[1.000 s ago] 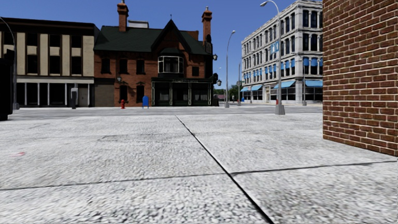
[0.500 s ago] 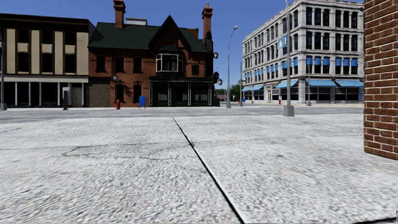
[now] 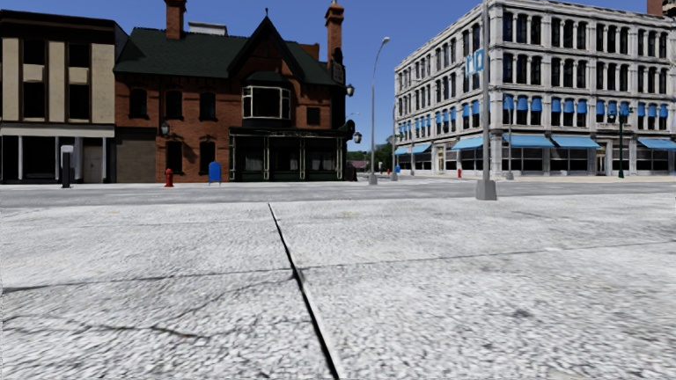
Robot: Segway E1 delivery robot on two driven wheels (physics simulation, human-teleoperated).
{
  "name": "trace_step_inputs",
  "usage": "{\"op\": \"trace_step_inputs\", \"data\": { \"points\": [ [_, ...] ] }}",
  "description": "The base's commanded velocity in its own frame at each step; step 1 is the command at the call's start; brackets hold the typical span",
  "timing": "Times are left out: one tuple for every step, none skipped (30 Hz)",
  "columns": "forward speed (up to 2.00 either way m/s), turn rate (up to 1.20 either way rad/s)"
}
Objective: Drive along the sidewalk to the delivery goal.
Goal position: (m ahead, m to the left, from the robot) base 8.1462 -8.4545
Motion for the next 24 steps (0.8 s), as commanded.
{"op": "trace_step_inputs", "data": {
  "points": [
    [2.0, -0.3],
    [2.0, -0.31],
    [2.0, -0.32],
    [2.0, -0.32],
    [2.0, -0.32],
    [2.0, -0.32],
    [2.0, -0.33],
    [2.0, -0.34],
    [2.0, -0.37],
    [2.0, -0.37],
    [2.0, -0.39],
    [2.0, -0.39],
    [2.0, -0.4],
    [2.0, -0.42],
    [2.0, -0.42],
    [2.0, -0.46],
    [2.0, -0.48],
    [2.0, -0.48],
    [2.0, -0.48],
    [2.0, -0.48],
    [2.0, -0.48],
    [2.0, -0.48],
    [1.99, -0.48],
    [1.99, -0.48]
  ]
}}
